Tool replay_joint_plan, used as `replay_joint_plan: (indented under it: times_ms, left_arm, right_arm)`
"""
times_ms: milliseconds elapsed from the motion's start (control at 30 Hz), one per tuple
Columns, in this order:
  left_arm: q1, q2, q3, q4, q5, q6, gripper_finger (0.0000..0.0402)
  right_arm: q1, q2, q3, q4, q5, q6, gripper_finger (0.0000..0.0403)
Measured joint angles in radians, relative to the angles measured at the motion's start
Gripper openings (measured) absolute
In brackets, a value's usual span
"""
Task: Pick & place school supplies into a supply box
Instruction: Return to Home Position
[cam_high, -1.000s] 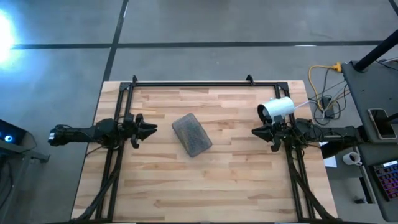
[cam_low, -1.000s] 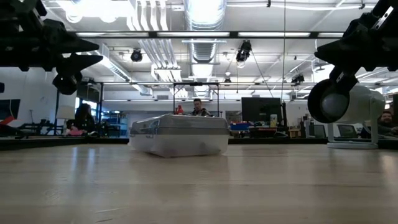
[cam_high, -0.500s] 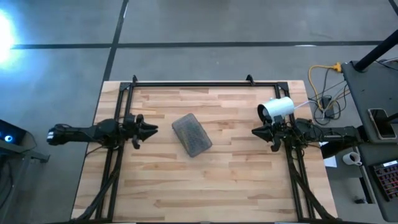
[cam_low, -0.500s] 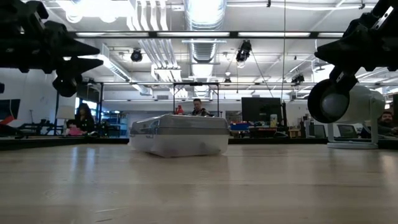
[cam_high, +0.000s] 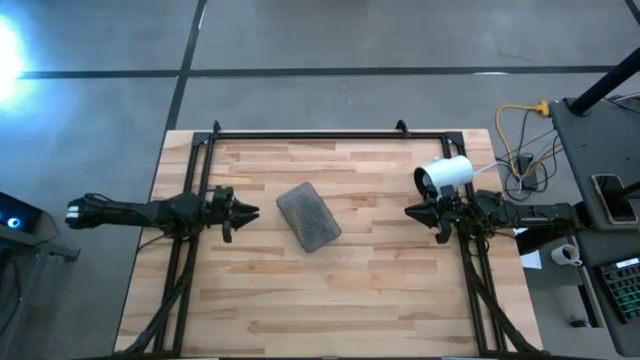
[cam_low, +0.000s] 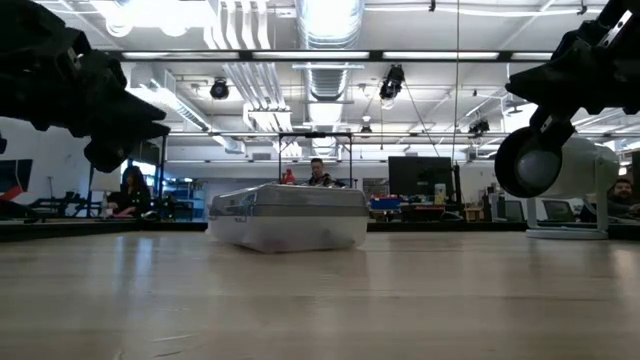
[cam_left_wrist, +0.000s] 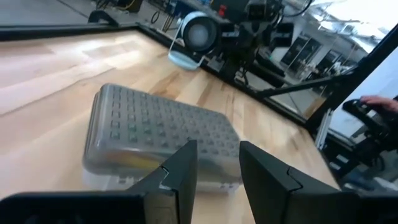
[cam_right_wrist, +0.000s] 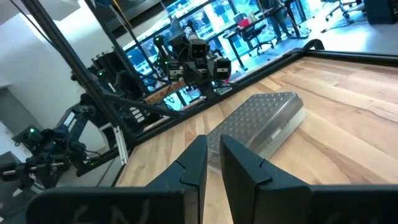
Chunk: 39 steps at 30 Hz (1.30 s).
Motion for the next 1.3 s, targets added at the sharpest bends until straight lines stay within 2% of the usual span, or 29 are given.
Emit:
replay_joint_plan:
  times_ms: [733, 1300]
  left_arm:
    - [0.0, 0.192, 0.0, 0.0, 0.0, 0.0, 0.0104]
    - [0.0, 0.221, 0.0, 0.0, 0.0, 0.0, 0.0104]
  right_arm:
    - [0.001, 0.03, 0.0, -0.001, 0.0, 0.0, 0.0038]
    - [0.001, 0.03, 0.0, -0.001, 0.0, 0.0, 0.0038]
